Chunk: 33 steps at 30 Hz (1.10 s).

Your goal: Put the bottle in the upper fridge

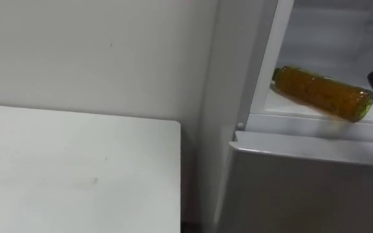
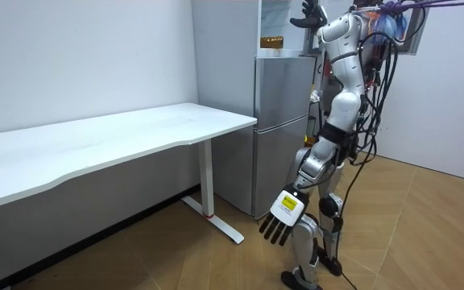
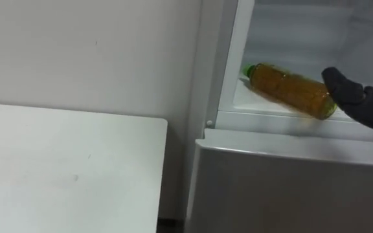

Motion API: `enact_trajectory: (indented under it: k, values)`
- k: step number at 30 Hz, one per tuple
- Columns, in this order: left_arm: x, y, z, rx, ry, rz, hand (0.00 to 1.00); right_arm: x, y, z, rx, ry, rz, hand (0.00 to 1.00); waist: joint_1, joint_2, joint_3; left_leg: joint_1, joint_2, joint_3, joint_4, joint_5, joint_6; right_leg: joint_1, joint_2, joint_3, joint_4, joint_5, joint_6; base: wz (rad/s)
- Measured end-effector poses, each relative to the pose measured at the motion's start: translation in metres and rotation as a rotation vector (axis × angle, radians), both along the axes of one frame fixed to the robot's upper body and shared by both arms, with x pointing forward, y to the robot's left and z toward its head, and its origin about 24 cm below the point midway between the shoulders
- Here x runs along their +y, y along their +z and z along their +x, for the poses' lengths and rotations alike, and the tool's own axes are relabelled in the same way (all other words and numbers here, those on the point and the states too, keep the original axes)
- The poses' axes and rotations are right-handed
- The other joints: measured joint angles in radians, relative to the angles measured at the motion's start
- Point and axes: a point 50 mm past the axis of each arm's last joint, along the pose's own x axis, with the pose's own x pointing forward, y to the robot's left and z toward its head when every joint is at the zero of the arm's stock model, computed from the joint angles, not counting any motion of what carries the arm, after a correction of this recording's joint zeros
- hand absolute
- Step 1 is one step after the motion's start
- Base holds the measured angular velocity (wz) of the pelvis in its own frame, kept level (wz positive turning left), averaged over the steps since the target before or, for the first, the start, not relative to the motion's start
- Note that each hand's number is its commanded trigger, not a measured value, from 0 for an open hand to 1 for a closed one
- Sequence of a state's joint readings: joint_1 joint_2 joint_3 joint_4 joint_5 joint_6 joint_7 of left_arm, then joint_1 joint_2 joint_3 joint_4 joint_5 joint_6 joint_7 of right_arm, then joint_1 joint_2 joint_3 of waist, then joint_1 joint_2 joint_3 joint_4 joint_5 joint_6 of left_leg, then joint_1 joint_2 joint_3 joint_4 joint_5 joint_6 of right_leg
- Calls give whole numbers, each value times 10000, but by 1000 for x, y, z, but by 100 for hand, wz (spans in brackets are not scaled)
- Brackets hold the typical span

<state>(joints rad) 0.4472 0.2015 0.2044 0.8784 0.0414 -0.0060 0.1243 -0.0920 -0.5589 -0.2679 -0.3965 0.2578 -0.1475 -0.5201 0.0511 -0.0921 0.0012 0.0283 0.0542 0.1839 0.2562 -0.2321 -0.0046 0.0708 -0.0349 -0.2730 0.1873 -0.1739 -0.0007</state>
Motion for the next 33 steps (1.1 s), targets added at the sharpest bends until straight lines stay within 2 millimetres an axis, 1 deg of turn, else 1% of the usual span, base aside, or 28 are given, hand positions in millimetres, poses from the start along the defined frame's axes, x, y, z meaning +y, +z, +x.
enact_trajectory:
  k: [1,5,7,9,12,14,15,16,18,19,20,21,22,23,25,26,27,30,31,32,33]
  values:
    - [0,0,0,28,-63,13,0,2,1,-2,-153,102,-68,0,-23,44,-24,29,12,23,7,0,0,26,5,26,3,1,-1,0]
    - [0,-1,1,-47,-111,25,0,9,5,-8,-470,492,-248,0,-247,294,-37,105,9,24,-133,-3,-4,121,7,24,15,3,-2,-1]
    - [-1,-1,-1,-25,-100,11,0,13,7,-15,-664,762,-301,0,-374,433,-64,230,7,64,-211,0,-8,190,4,26,18,-2,5,-4]
    - [-2,-2,-2,39,-72,-19,0,15,8,-16,-788,843,-303,0,-462,470,-40,290,10,152,-250,6,-18,176,8,85,32,-2,5,-12]
    - [-2,-3,-1,32,-63,-50,0,14,3,-21,-661,801,-271,0,-476,508,-22,457,23,322,-329,7,-20,151,19,224,45,-9,-2,-15]
    - [-3,-3,4,-106,-204,-16,0,10,-6,-27,-520,541,-121,0,-477,485,-6,482,27,341,-343,3,-22,159,13,255,40,-24,1,-7]
    - [-3,-3,5,-145,-337,22,0,7,-16,-31,-269,327,173,0,-485,453,-5,454,23,360,-339,-1,-23,141,6,287,54,-50,-4,-8]
    - [-3,-3,9,-200,-449,36,0,5,-25,-35,54,73,385,0,-491,441,-45,449,12,416,-319,-17,-29,46,2,392,173,-103,-6,-14]
    - [-3,-3,12,-245,-482,29,0,4,-35,-38,361,-255,580,0,-519,424,-34,370,18,505,-218,-38,-32,-53,9,529,274,-143,-9,-15]
    - [-4,-4,15,-292,-574,14,0,3,-40,-40,484,-526,628,0,-592,434,-20,340,18,511,-173,-42,-29,-53,7,529,300,-142,-10,-6]
    - [-4,-4,16,-320,-612,4,0,2,-42,-40,555,-659,632,0,-628,443,-25,343,14,513,-172,-44,-26,-52,3,532,306,-142,-10,0]
    - [-5,-4,19,-367,-669,-11,0,1,-47,-42,677,-802,775,0,-722,482,-30,373,11,516,-170,-55,-17,-46,1,567,317,-142,-9,0]
    - [-6,-5,20,-381,-738,-34,0,-1,-53,-44,856,-985,888,0,-770,537,-55,392,12,530,-170,-70,-14,-29,6,613,323,-143,-8,-7]
    - [-6,-5,20,-385,-799,-47,0,-3,-57,-45,978,-1100,957,0,-788,570,-56,413,15,535,-177,-75,-14,-26,11,647,325,-143,-7,-14]
    - [-10,-6,20,-360,-987,-144,0,-9,-70,-47,1395,-1582,1349,0,-831,735,-43,507,16,633,-218,-91,-19,-29,23,780,347,-146,-2,-16]
    - [-11,-6,20,-368,-1014,-164,0,-11,-72,-48,1471,-1708,1438,0,-849,745,-41,521,16,650,-229,-95,-21,-36,24,793,350,-149,2,-9]
    - [-12,-7,20,-371,-1071,-200,0,-13,-76,-49,1613,-1896,1568,0,-901,789,-15,546,15,663,-232,-102,-23,-58,26,817,350,-155,11,-5]
    - [-13,-8,15,-197,-1094,-266,0,-19,-86,-49,1926,-2232,1761,0,-1058,970,-19,565,12,723,-290,-107,-23,-90,38,904,346,-189,31,-6]
    - [-13,-8,13,-144,-1076,-249,0,-22,-94,-50,2210,-2498,1940,0,-1054,977,-24,562,15,796,-373,-102,-29,-172,48,972,354,-215,18,-13]
    - [-12,-8,11,-106,-1035,-249,0,-26,-103,-51,2533,-2763,2165,0,-1059,954,-11,567,21,847,-375,-95,-38,-206,56,1002,387,-227,10,-11]
    - [-12,-8,10,-83,-1011,-258,0,-28,-107,-52,2700,-2881,2325,0,-1063,938,-18,580,21,853,-354,-92,-41,-206,59,1001,411,-228,9,-6]
